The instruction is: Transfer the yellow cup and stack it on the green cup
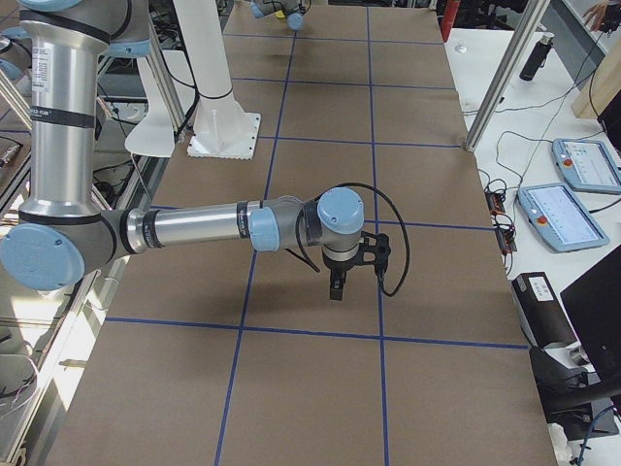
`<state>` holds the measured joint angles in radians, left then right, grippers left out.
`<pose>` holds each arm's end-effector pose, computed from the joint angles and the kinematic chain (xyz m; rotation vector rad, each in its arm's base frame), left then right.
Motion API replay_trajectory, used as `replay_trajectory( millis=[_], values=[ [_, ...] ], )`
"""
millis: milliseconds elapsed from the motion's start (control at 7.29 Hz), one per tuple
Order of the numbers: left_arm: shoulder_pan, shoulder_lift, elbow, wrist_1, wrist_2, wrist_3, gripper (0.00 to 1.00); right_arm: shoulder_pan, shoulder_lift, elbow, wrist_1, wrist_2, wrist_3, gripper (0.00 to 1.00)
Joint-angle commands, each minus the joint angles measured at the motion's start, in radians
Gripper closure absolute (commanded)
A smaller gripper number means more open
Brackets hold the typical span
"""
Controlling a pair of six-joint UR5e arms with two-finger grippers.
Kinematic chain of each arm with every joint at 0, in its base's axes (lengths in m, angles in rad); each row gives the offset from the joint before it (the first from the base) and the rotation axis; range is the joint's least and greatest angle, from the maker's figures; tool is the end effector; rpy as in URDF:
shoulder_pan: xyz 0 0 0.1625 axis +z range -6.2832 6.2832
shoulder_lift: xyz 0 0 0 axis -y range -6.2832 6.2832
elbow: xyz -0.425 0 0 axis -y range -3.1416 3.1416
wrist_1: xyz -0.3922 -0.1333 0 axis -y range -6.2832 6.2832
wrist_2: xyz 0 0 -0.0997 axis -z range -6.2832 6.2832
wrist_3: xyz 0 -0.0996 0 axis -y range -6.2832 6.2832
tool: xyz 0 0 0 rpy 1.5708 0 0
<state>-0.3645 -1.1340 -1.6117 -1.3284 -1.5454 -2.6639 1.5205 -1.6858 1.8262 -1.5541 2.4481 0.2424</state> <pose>0.1411 -0.1992 0.8382 0.2729 -0.6407 -1.3960 0.0341 -0.4503 0.5771 0.0177 -0.8878 0.1104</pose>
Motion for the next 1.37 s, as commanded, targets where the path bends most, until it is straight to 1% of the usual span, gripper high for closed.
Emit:
replay_trajectory(
  millis=[0, 137, 274, 549, 1235],
  values=[
    [0.05, -0.015, 0.001, 0.005, -0.065, -0.042, 0.0, 0.0, -0.002, -0.008, 0.0, 0.002, -0.002, 0.0],
    [0.091, -0.023, 0.001, 0.012, -0.103, -0.066, 0.0, 0.0, 0.0, -0.019, 0.0, 0.0, -0.003, 0.0],
    [0.111, -0.023, 0.001, 0.014, -0.11, -0.073, 0.0, 0.0, 0.0, -0.022, 0.0, 0.0, -0.003, 0.0],
    [0.113, -0.021, 0.01, 0.021, -0.11, -0.086, 0.0, 0.0, 0.0, -0.025, 0.0, 0.002, -0.002, 0.0],
    [0.121, -0.021, 0.088, 0.011, -0.107, -0.131, 0.0, 0.0, 0.0, -0.033, 0.002, 0.002, -0.002, 0.0]
  ],
)
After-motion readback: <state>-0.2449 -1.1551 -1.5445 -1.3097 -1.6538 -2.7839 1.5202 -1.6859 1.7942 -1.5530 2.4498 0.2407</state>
